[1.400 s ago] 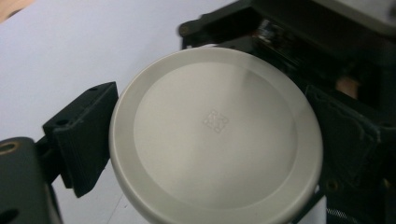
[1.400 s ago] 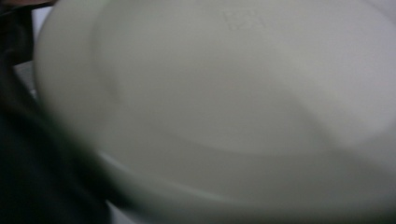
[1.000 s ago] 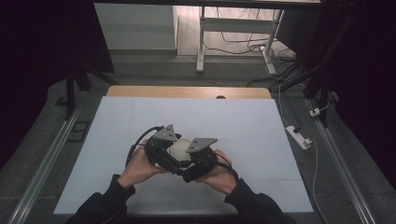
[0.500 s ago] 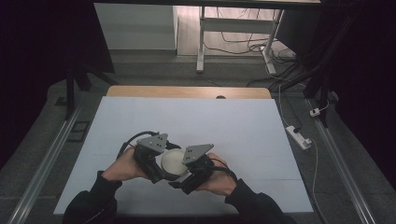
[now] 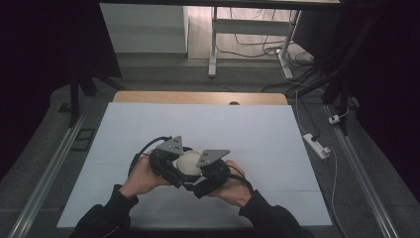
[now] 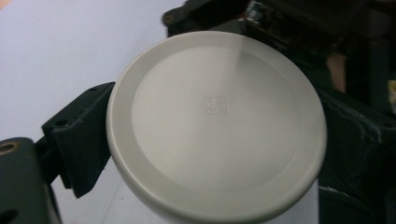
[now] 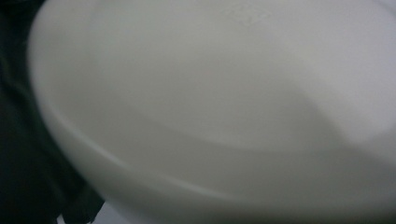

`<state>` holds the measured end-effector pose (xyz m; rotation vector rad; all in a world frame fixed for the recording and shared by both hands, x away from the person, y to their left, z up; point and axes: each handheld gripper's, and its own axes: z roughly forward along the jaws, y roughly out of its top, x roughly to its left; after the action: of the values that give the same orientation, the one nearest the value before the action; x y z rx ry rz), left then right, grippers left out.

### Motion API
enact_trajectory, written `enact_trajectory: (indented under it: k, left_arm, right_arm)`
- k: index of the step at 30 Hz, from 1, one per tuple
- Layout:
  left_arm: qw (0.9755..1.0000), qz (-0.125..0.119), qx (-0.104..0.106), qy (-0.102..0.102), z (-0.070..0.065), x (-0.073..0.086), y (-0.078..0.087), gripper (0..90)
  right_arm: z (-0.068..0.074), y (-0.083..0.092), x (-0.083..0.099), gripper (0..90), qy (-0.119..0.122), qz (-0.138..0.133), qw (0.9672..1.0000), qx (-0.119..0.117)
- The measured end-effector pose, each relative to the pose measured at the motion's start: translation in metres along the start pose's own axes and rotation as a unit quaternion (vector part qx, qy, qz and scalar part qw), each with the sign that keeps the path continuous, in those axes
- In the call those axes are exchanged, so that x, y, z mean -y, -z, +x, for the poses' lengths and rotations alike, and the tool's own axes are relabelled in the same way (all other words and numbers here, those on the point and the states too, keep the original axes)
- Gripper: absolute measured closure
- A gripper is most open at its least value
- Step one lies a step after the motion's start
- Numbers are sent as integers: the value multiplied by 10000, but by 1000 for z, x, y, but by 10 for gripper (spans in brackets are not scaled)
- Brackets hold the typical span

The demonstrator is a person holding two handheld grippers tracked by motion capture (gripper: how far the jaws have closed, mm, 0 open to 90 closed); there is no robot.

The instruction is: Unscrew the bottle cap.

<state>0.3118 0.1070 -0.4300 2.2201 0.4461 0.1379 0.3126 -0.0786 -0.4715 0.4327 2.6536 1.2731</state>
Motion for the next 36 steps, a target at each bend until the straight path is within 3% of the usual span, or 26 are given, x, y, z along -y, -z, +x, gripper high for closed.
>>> enact_trajectory:
  k: [4,8,29,36]
  left_arm:
    - [9993,18,-281,232,-2,-2,-5,78]
    - [9987,-2,-395,337,-2,-3,-8,78]
    - [9979,-73,-537,364,-6,-7,-1,79]
    - [9968,-215,-628,456,-2,-6,12,78]
  right_arm:
    - [-3,-2,2,65,-137,34,9997,206]
    - [-6,-3,3,65,-232,26,9993,287]
    - [-5,-4,4,65,-142,29,9994,320]
    - [-8,-1,7,65,-196,30,9992,357]
